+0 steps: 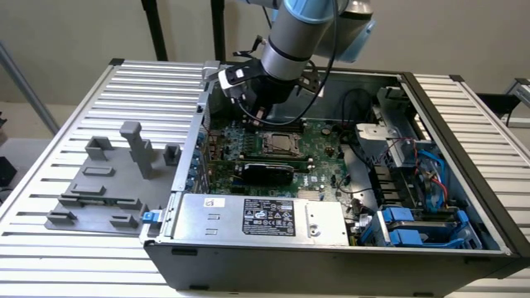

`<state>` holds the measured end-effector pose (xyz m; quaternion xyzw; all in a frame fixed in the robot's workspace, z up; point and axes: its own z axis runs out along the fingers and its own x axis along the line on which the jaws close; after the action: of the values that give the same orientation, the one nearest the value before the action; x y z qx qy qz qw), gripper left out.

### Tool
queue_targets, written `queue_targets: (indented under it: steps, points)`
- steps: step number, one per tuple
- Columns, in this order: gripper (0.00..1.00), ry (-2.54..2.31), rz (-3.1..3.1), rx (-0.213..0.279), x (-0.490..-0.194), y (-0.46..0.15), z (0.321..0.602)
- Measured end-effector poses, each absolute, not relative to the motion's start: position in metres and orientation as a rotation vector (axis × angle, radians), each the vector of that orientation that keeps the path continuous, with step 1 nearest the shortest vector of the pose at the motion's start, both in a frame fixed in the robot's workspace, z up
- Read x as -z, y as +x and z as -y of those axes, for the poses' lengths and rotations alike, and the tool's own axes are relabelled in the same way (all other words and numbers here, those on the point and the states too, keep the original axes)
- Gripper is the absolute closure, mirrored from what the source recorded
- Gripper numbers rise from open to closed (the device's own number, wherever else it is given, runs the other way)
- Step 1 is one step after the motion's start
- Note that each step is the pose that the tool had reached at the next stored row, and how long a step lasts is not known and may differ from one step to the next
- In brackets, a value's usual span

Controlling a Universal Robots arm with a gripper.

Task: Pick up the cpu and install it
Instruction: 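Install the first cpu locking lever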

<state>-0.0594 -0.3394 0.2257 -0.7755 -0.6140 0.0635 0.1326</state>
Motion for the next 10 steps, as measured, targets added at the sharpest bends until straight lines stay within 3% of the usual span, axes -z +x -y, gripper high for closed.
queue_targets:
  steps: [10]
  points:
    - [0.89, -2.239, 1.698, -0.145, -0.2314, -0.0629, 0.3441]
